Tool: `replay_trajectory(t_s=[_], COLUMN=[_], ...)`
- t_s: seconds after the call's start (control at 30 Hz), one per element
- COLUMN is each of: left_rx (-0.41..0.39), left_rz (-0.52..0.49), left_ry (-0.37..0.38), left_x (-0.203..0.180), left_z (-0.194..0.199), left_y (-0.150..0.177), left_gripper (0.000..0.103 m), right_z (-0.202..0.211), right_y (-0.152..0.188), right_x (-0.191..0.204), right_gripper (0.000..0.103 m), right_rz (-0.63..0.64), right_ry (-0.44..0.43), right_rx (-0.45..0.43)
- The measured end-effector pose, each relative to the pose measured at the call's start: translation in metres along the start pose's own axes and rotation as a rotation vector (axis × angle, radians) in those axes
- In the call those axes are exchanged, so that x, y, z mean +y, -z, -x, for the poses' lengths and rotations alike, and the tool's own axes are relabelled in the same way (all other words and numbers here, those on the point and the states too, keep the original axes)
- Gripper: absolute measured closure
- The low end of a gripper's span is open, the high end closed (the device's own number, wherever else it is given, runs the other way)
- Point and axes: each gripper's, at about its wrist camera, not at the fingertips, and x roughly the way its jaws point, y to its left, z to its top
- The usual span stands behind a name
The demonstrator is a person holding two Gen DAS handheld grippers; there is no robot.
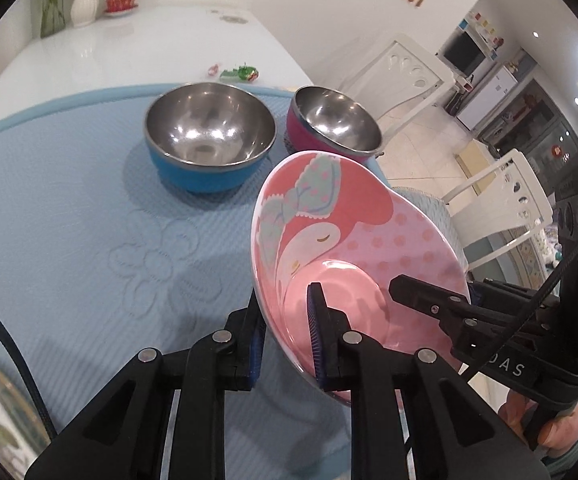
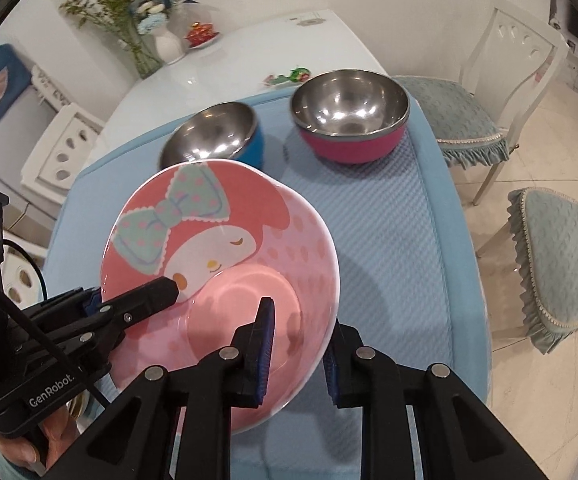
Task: Organize plates and bowls
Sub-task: 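Lift the pink bowl and carry it toward the plate stack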
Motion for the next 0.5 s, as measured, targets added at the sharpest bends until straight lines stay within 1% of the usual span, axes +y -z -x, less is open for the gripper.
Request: replay_trajectory(t_s=[0.23,0.37,0.5], left_rx=[-0.01,0.002,0.017], left_rz=[-0.006,-0.007,0.014], left_ry=[-0.035,-0.06,-0.055], left_x=[-0.001,0.002,0.006], left_z=[0.029,0.035,0.036], left_y=[0.037,0.056,0.07], left_gripper=[0.087,0.087,0.087], right_z=[0.015,0.014,0.012], right_y=[0.033,0.045,0.054], right_x=[0.021,0.029,0.036], right_gripper=[0.082,0.082,0.082], right_rz=[0.031,0.043,0.06], right_ry=[-0.021,-0.033,-0.031], right_rx=[0.016,0.036,0.048])
